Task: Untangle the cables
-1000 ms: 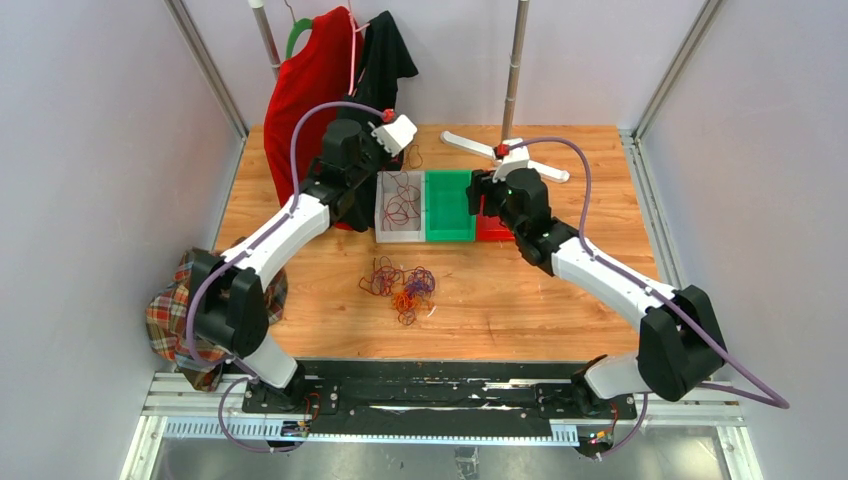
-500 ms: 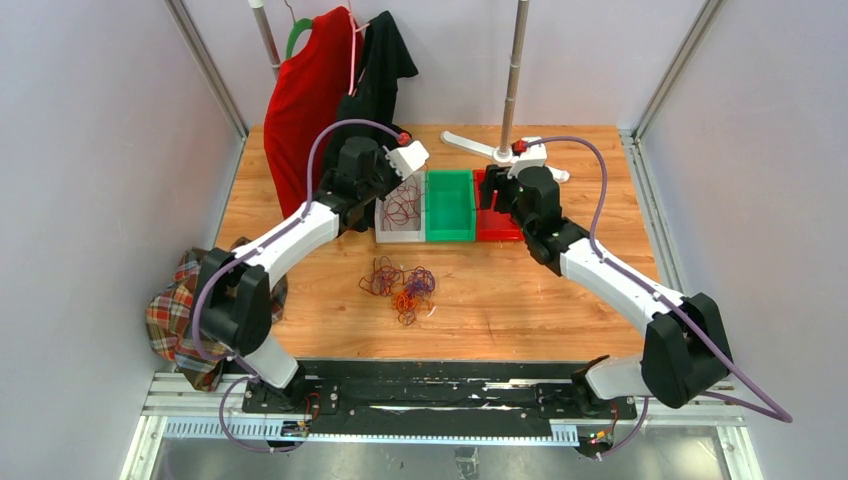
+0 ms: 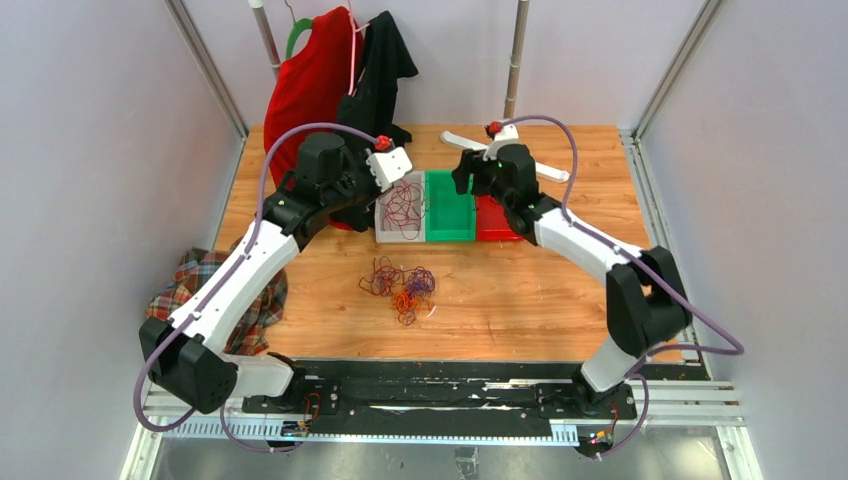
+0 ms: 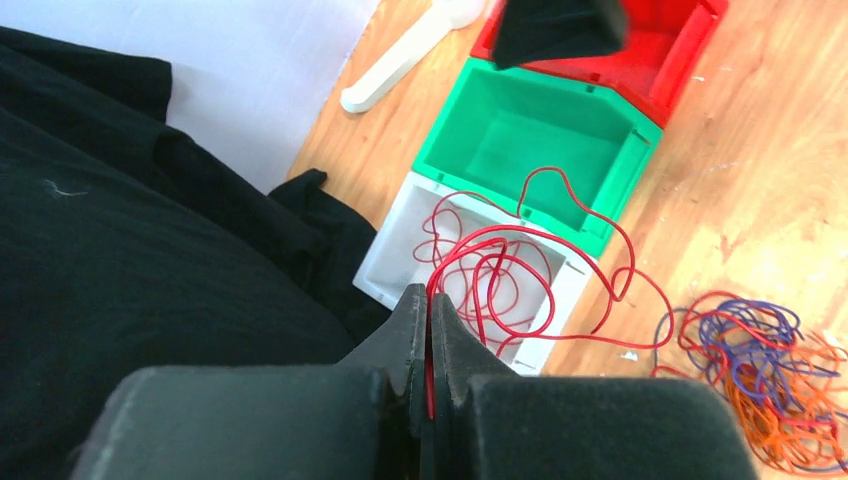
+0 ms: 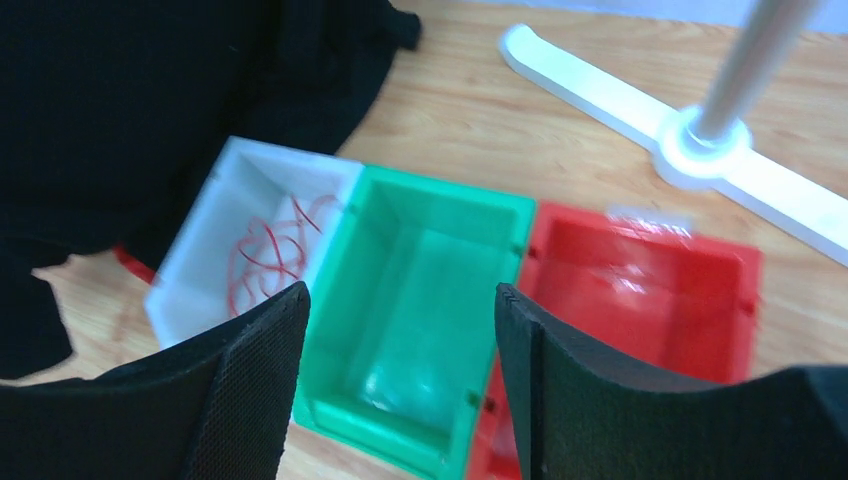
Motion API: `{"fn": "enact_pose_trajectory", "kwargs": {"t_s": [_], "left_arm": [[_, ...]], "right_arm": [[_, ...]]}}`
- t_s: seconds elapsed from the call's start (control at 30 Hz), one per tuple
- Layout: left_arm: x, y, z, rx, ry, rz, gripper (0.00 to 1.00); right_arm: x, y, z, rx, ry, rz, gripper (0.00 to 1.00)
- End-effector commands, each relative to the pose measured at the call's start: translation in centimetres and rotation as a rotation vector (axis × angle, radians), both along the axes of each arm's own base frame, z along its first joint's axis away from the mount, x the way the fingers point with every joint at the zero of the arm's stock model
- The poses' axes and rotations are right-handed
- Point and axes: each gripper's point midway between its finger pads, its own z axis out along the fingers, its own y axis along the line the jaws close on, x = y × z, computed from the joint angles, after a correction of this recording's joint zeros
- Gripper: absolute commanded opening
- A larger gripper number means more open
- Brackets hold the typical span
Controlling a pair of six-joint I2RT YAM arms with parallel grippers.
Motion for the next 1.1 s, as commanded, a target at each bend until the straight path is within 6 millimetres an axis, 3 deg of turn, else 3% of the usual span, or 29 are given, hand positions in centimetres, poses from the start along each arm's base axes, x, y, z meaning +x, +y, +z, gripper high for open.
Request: {"fn": "enact_pose_trajectory", "kwargs": {"t_s": [0.0, 0.1, 0.27, 0.6, 0.77, 1.07], "left_arm": [[-1.3, 0.5, -0.9, 0.05, 0.045, -0.023, 0.0], [-0.2, 1.3, -1.4, 0.082, 0.027, 0.035, 0.0], [2.2, 2.0, -1.4, 0.141, -0.043, 0.086, 0.0], [7.0, 4.1, -1.6, 0.175, -0.059, 0.206, 0.01], [8.9, 4.8, -0.3, 0.133, -0.11, 0.28, 0.0], [9.4, 4.6, 0.7, 0.073, -0.1, 0.309, 0.0]], "right_arm": [[2.5, 4.4, 3.6, 0.148, -0.052, 0.129, 0.67], [3.2, 7.5, 2.2, 0.165, -0.01, 0.194, 0.65], [2.4, 11.5, -0.5, 0.126, 0.02, 0.271, 0.64], [0.0, 15.1, -5.5, 0.134, 0.099, 0.333, 0.62], [-1.6, 15.9, -7.1, 0.18, 0.13, 0.33, 0.61], [-3.4, 18.6, -9.2, 0.203, 0.194, 0.411, 0.52]]}}
